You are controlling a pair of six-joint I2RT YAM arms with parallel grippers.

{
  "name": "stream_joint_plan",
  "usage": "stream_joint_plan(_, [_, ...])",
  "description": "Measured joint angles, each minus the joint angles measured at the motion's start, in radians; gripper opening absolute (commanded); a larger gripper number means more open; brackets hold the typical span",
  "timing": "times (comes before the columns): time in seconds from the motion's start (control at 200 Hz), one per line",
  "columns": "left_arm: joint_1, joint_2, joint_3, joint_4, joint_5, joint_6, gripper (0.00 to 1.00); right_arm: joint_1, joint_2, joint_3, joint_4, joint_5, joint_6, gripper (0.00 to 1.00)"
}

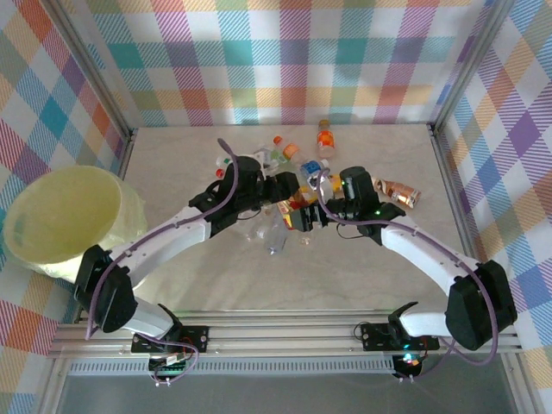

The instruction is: Put the plastic bottles in the bin

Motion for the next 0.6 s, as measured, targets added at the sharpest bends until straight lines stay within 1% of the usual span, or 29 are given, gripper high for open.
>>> stream_joint_plan(0.135, [0.000,-0.052,0.023,-0.171,-0.200,0.061,0.62,0.000,-0.089,-0.050,0.058,0.092,0.002,1.00])
stream_joint_plan(0.235, [0.000,-0.106,0.065,-0.285,-0.343,0.122,0.61,0.000,-0.138,-0.073,0.077,0.203,0.015,1.00])
stream_joint_plan(0.435, [0.001,-0.249,0.214,-0.475,-0.623,0.264,0.60,0.000,-0.169,-0.090,0.082,0.438,0.046,1.00])
stream_joint_plan(0.6, [0.020,-0.347,0.338,-0.578,-0.896,0.397,0.60,0.000,-0.178,-0.107,0.079,0.572,0.068,1.00])
